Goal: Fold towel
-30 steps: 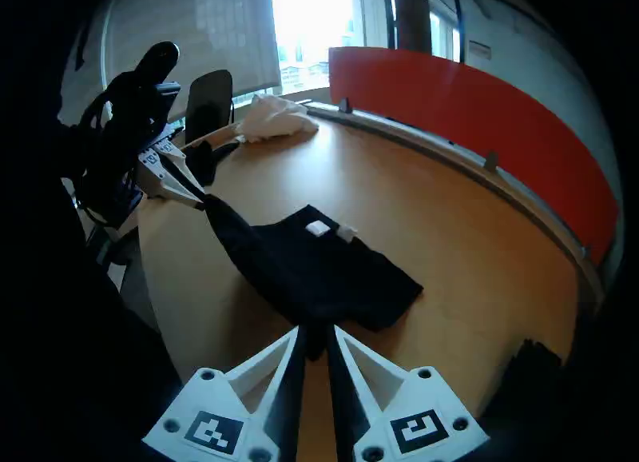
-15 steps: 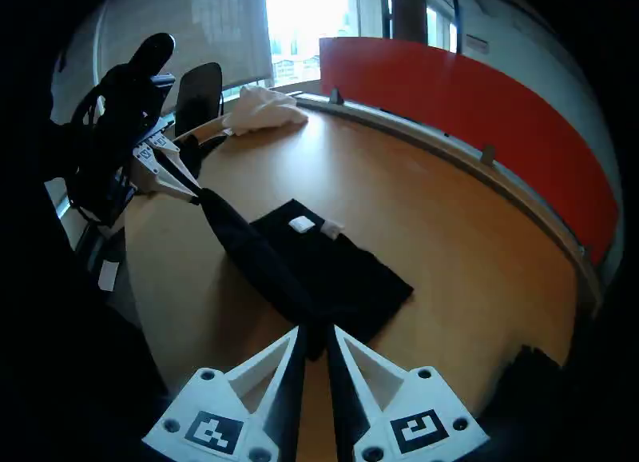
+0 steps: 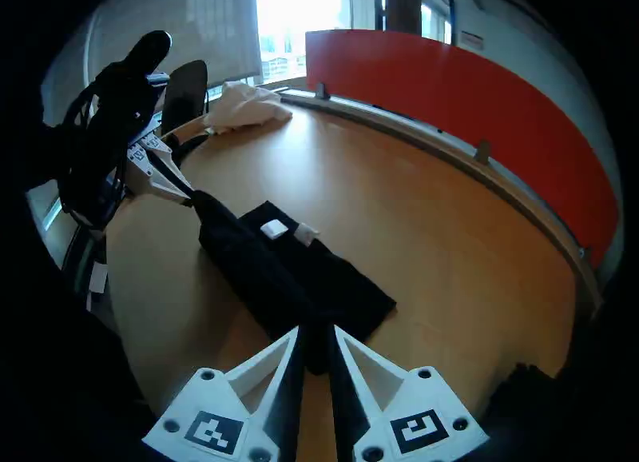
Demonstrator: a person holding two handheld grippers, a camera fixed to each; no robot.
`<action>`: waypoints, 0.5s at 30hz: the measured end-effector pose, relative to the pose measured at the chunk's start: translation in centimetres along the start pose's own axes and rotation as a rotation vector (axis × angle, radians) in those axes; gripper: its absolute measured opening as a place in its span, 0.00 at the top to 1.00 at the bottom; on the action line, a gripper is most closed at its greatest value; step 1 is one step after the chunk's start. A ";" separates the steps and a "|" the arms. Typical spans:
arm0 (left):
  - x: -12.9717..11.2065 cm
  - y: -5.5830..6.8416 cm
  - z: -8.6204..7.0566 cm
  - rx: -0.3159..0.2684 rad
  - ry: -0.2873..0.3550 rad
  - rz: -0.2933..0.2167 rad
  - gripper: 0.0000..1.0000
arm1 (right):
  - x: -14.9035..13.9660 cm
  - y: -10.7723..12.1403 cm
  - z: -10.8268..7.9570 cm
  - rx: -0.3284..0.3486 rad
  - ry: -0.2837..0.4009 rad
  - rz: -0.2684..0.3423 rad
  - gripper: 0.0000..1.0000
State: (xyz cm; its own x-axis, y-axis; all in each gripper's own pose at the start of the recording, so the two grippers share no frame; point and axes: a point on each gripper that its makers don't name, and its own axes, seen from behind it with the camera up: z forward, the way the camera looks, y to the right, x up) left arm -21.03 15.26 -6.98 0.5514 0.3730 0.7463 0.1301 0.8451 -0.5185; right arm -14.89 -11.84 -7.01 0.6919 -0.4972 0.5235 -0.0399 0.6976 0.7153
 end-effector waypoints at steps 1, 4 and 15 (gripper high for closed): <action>0.0 -0.1 0.2 -0.001 -0.003 -0.002 0.89 | 0.0 0.2 0.2 0.000 -0.004 0.000 0.83; 0.0 -0.3 1.0 -0.003 -0.013 -0.005 0.89 | -0.2 0.7 0.7 0.000 -0.013 0.001 0.83; -0.2 -1.2 3.3 0.002 -0.045 0.012 0.89 | -0.8 1.7 2.4 0.000 -0.040 0.012 0.83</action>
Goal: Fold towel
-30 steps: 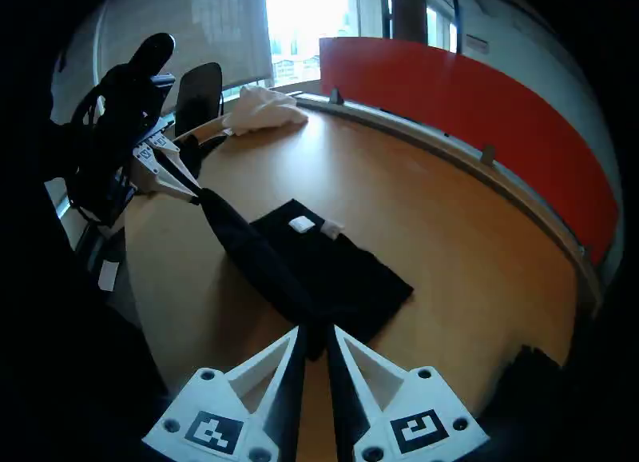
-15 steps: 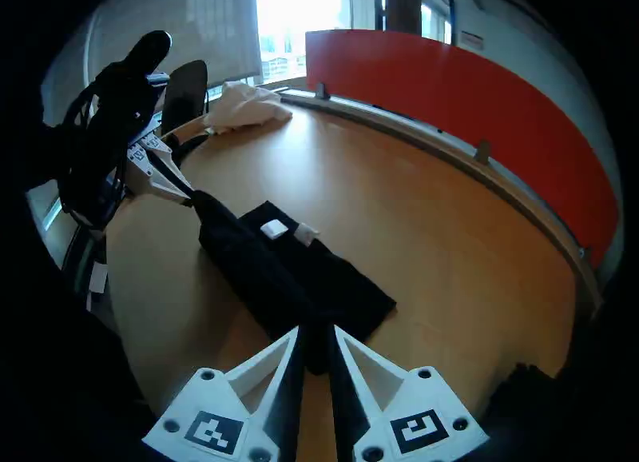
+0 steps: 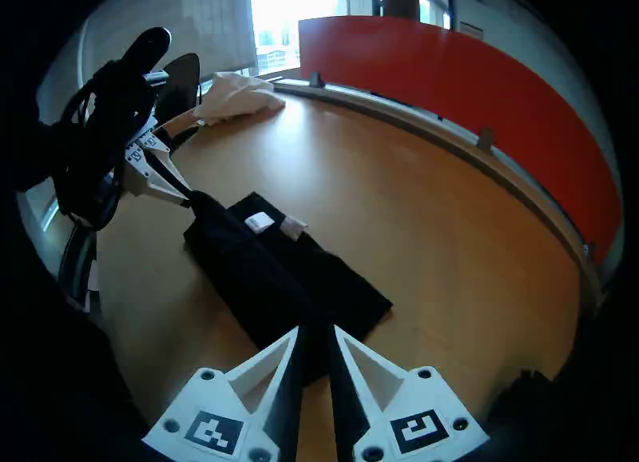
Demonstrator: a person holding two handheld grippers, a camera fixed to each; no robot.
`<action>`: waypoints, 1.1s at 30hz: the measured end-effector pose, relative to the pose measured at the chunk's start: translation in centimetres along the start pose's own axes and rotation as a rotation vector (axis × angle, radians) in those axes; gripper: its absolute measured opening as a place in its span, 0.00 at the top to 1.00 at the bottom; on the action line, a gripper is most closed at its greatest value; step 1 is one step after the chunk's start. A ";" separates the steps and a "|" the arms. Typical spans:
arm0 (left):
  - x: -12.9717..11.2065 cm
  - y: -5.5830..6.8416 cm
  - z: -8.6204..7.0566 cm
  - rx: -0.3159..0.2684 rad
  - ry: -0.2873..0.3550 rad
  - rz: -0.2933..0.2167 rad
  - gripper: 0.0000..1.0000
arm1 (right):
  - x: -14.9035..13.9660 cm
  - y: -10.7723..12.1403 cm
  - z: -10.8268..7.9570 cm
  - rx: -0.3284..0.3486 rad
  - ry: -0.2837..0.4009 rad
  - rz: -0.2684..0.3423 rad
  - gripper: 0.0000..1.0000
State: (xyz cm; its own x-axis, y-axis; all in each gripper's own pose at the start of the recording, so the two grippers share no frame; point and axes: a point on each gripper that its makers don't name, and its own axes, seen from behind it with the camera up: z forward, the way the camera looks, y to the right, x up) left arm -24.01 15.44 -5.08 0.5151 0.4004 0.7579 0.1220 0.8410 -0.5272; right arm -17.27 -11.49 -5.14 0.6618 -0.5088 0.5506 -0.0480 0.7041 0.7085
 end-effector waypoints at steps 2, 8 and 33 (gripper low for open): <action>0.1 -0.2 0.3 0.002 -0.002 0.003 0.89 | -0.2 0.1 0.2 -0.001 -0.004 0.003 0.83; 0.3 -0.7 1.4 0.006 -0.005 0.011 0.88 | -0.8 0.7 1.1 -0.007 -0.017 0.021 0.83; 0.6 -2.8 5.5 0.048 -0.043 0.002 0.76 | -2.7 2.6 5.0 -0.050 -0.064 0.110 0.81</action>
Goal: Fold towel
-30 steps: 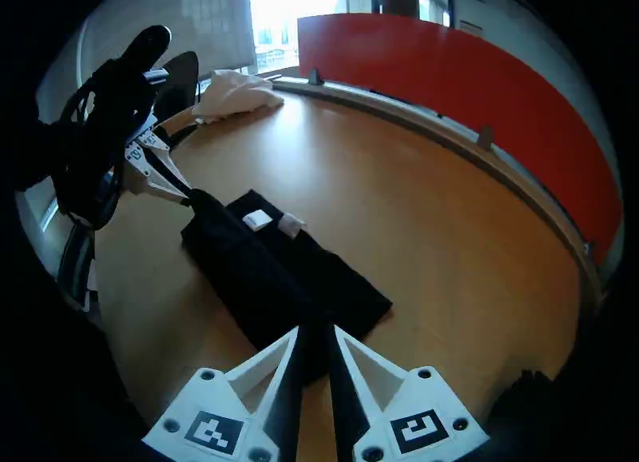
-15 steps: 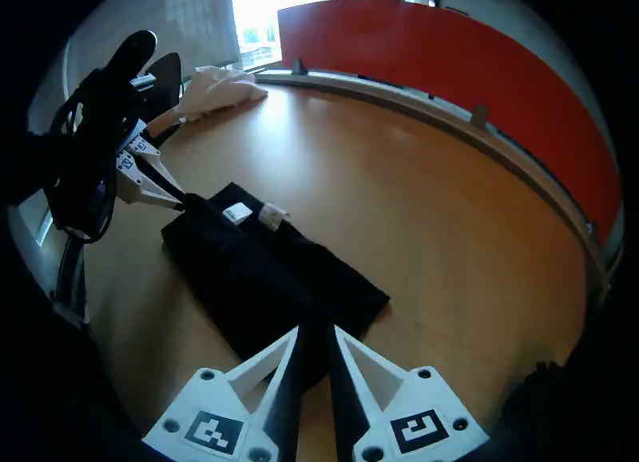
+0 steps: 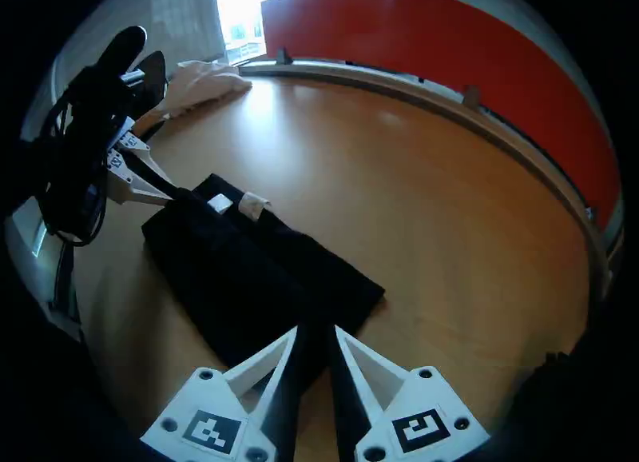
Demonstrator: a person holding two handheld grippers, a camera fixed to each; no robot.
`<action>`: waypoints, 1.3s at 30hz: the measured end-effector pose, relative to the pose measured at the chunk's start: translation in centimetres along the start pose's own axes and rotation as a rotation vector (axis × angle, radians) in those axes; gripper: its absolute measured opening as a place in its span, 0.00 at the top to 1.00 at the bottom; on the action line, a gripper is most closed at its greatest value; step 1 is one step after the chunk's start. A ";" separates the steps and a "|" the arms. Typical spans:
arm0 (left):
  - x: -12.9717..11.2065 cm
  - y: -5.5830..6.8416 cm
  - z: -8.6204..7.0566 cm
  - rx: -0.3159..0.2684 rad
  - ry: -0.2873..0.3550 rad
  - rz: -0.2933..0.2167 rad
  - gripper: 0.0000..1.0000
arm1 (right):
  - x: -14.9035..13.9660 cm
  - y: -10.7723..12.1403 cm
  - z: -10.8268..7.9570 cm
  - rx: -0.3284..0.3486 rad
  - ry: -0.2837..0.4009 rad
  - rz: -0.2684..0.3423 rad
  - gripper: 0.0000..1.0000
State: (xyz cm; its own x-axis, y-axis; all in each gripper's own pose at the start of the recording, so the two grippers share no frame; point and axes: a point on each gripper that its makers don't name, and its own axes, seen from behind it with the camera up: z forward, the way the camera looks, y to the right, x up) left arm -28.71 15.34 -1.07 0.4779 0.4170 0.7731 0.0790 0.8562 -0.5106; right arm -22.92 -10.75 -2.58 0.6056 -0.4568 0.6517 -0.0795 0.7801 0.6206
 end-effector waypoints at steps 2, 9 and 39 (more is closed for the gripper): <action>0.1 -0.3 0.2 0.009 0.000 0.002 0.74 | 0.0 0.1 0.2 -0.004 0.000 0.002 0.79; 0.8 -1.5 0.6 0.047 0.008 0.014 0.67 | 0.1 0.6 0.7 -0.016 -0.002 0.001 0.70; 2.7 -3.5 0.5 0.106 0.037 0.034 0.29 | 2.1 3.7 1.2 -0.118 0.046 0.041 0.37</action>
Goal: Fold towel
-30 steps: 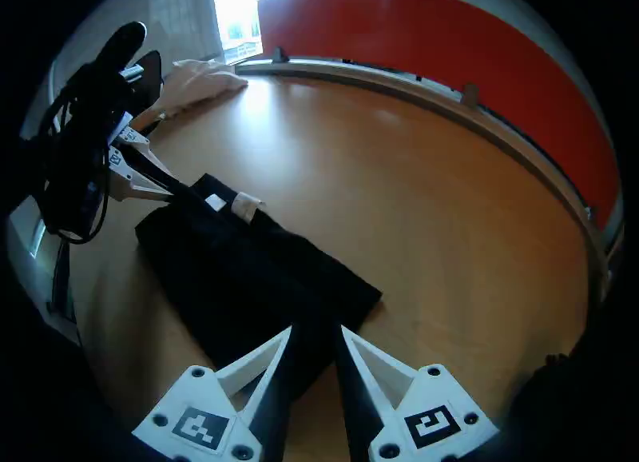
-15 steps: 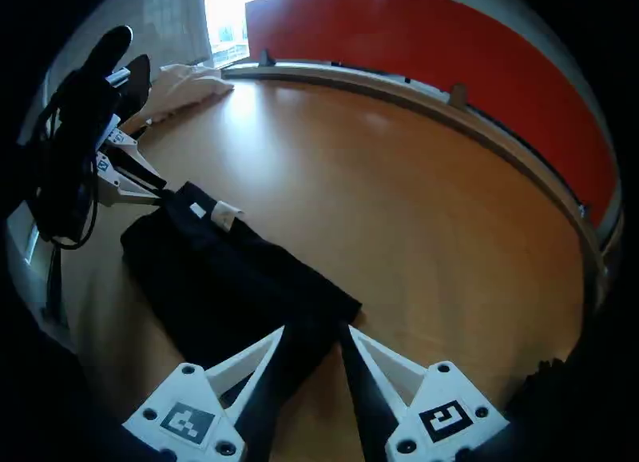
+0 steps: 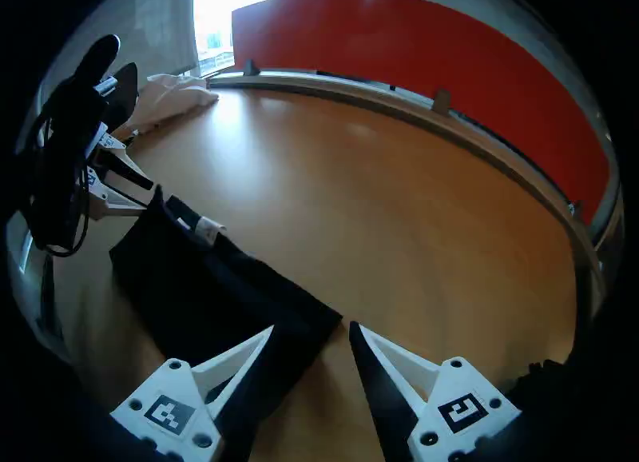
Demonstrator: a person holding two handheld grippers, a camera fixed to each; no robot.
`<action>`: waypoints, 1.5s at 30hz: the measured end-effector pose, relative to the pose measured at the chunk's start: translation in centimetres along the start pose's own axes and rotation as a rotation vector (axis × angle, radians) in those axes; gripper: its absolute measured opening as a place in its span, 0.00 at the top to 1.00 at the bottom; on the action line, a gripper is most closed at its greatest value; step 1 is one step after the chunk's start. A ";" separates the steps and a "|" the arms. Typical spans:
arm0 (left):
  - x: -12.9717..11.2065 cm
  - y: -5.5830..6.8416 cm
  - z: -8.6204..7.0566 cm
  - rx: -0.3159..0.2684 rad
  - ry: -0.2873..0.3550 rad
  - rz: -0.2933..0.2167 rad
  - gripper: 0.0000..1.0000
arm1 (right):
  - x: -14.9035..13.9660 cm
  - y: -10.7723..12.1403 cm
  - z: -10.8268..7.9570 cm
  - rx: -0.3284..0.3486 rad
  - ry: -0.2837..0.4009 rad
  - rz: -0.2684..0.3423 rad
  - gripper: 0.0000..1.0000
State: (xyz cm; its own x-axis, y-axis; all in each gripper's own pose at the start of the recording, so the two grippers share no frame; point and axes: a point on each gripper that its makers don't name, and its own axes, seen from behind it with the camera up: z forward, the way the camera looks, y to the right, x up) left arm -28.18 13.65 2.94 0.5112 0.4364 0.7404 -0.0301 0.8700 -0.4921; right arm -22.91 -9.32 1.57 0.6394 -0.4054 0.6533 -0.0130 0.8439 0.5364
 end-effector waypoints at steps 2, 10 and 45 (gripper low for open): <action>0.0 0.0 -0.1 0.001 0.001 -0.003 0.24 | 0.0 0.1 -0.1 -0.004 0.002 0.001 0.36; -0.5 -0.1 -0.9 0.001 0.010 -0.022 0.11 | 0.2 0.0 -0.7 -0.004 0.016 -0.001 0.03; -6.7 3.9 -4.5 -0.045 -0.012 -0.087 0.10 | -3.5 -3.0 -5.3 -0.016 0.032 0.042 0.03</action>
State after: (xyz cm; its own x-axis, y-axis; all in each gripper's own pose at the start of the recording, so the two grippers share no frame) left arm -27.82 13.10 -6.02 0.4996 0.3628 0.7867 0.0525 0.8937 -0.4455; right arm -21.01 -8.53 -5.19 0.6631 -0.3584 0.6572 -0.0277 0.8656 0.5000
